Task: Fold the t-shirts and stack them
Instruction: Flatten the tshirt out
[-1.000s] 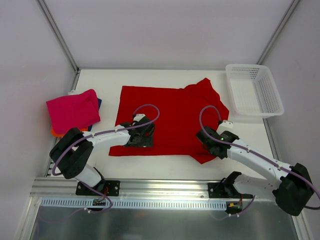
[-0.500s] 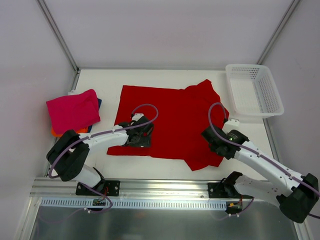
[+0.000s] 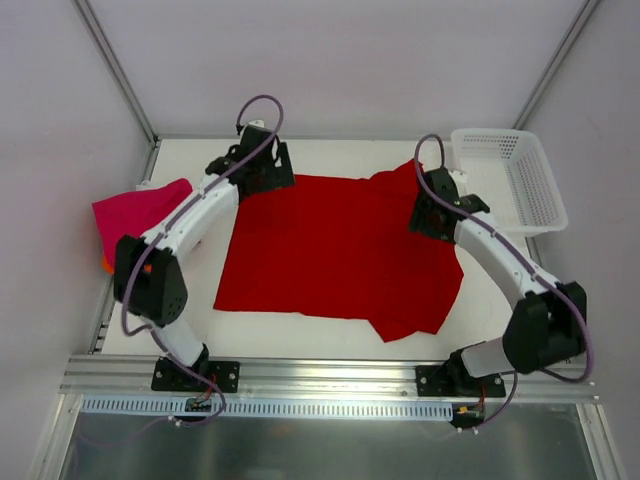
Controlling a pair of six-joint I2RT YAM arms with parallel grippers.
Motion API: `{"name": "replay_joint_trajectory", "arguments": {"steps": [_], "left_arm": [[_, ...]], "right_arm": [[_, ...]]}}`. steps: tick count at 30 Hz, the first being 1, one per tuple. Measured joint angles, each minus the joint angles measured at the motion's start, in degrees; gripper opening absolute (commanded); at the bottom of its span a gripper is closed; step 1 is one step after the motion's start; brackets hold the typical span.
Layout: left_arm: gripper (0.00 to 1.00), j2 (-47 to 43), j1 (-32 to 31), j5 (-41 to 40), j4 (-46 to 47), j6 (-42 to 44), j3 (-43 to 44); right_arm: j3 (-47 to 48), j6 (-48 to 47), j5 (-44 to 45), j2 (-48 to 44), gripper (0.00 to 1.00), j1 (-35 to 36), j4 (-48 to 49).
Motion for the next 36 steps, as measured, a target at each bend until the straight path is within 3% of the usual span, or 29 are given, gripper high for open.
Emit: {"name": "replay_joint_trajectory", "arguments": {"steps": [3,7,13,17,27,36], "left_arm": [[0.93,10.6,8.2,3.2,-1.1,0.8,9.0],[0.94,24.3,14.4,5.3,-4.3,1.4,19.0],[0.92,37.8,17.6,7.7,-10.6,1.8,29.9],[0.92,43.4,18.7,9.3,-12.2,2.0,36.9],[0.93,48.6,20.3,10.2,-13.9,3.0,44.8],[0.94,50.9,22.4,11.6,-13.9,3.3,46.6]], "right_arm": [[9.0,-3.3,-4.9,9.7,0.65,-5.8,2.1],[23.1,-6.5,-10.1,23.4,0.64,-10.1,4.6],[47.8,-9.8,-15.9,44.5,0.63,-13.5,2.2],[57.3,-10.2,-18.8,53.3,0.63,-15.1,-0.9],[65.0,-10.2,-20.1,61.2,0.64,-20.9,-6.3],[75.7,-10.4,-23.1,67.6,0.66,-21.5,-6.4]]}}
